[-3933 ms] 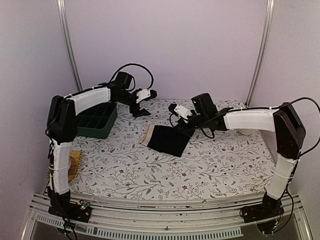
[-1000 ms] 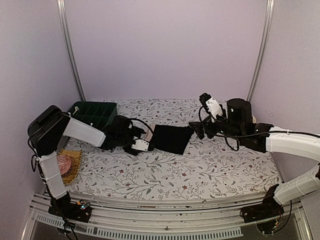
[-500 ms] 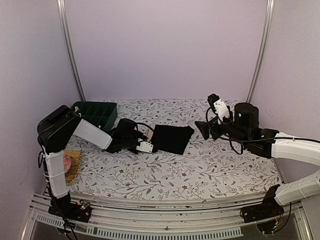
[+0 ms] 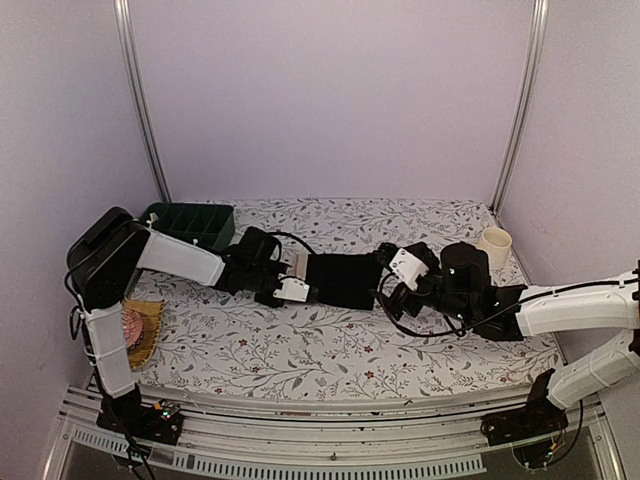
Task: Roll the underwear
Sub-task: Pick up the underwear from the center of the board.
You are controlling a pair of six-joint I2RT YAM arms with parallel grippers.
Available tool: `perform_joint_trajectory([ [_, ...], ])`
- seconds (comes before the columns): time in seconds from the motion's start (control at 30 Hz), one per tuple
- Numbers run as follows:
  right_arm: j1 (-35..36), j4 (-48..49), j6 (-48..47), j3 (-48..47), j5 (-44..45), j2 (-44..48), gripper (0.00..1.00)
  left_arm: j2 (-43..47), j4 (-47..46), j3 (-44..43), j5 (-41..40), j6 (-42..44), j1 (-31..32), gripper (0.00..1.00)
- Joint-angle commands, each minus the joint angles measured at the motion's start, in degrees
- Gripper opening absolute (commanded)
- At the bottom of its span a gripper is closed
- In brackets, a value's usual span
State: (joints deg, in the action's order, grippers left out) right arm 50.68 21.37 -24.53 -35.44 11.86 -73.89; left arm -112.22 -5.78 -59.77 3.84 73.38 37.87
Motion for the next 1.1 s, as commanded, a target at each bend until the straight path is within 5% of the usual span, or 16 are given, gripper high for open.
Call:
perform_joint_trajectory([
  [0.0,2.7,4.47,-10.09,0.66,-2.02,-3.94,0.99,3.94,14.89,-3.77,5.98,-4.63,-0.23,0.0],
  [0.37,7.13,3.88,-16.86,-2.26,-1.74,-15.5,0.93,4.92,30.92,-10.71,12.14,-9.36,-2.23,0.0],
  [0.77,11.6,9.74,-22.4,-18.17,13.64,-40.37,0.94,4.36,34.62,-13.08,11.52,-9.41,-2.88,0.0],
  [1.07,12.02,8.25,-26.01,-28.25,25.13,-50.27,0.93,5.13,36.55,-14.13,12.18,-8.78,-3.47,0.0],
])
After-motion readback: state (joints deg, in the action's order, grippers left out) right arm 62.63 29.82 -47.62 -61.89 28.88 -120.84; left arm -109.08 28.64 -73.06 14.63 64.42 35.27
